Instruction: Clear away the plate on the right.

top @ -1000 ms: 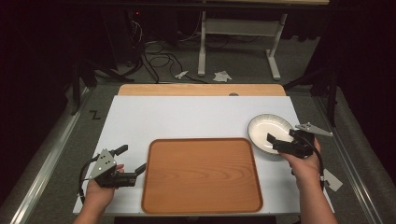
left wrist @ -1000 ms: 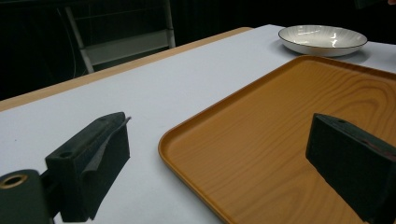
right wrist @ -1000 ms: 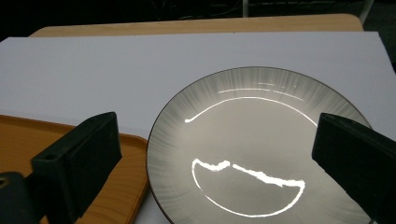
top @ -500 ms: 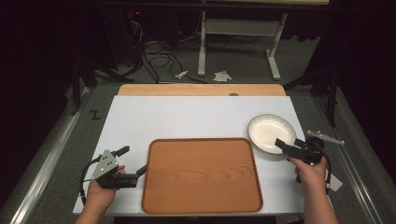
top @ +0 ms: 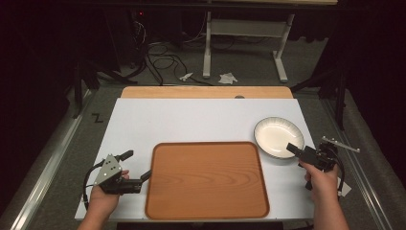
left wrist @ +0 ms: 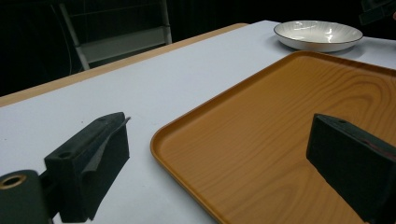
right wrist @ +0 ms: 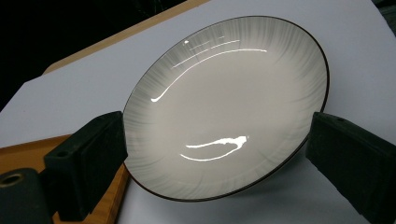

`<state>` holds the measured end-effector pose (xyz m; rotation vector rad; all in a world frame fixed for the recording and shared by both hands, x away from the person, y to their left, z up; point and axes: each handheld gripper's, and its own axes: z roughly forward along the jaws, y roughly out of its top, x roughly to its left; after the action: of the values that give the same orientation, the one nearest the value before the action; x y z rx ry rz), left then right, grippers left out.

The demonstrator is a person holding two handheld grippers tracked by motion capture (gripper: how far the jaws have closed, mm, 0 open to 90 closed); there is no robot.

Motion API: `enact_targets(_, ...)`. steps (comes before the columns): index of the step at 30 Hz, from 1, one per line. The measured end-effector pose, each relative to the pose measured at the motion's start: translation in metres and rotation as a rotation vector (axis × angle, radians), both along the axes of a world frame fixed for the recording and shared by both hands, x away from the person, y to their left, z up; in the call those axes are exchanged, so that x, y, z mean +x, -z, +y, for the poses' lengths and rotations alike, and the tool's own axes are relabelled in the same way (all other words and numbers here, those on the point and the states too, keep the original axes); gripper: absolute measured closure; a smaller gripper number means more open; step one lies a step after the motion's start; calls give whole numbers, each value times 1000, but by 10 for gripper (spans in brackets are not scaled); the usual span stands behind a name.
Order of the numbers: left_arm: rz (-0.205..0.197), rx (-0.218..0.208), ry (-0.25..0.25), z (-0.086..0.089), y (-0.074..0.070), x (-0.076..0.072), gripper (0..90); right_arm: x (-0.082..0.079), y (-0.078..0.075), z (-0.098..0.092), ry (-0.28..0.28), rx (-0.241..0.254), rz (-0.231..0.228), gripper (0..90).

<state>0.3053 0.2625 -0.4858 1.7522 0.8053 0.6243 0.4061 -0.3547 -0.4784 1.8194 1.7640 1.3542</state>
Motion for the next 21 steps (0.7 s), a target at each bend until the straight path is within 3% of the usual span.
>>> enact_targets(4,-1,-2,1,1,0,0,66,0,2,-3,5,26,10,66)
enact_targets(14,-3,-6,-2,1,-1,1,66,0,9,-9,55,95,88,106)
enact_targets(21,-4,-8,-3,0,0,2,66,-1,13,-16,76,123,104,156)
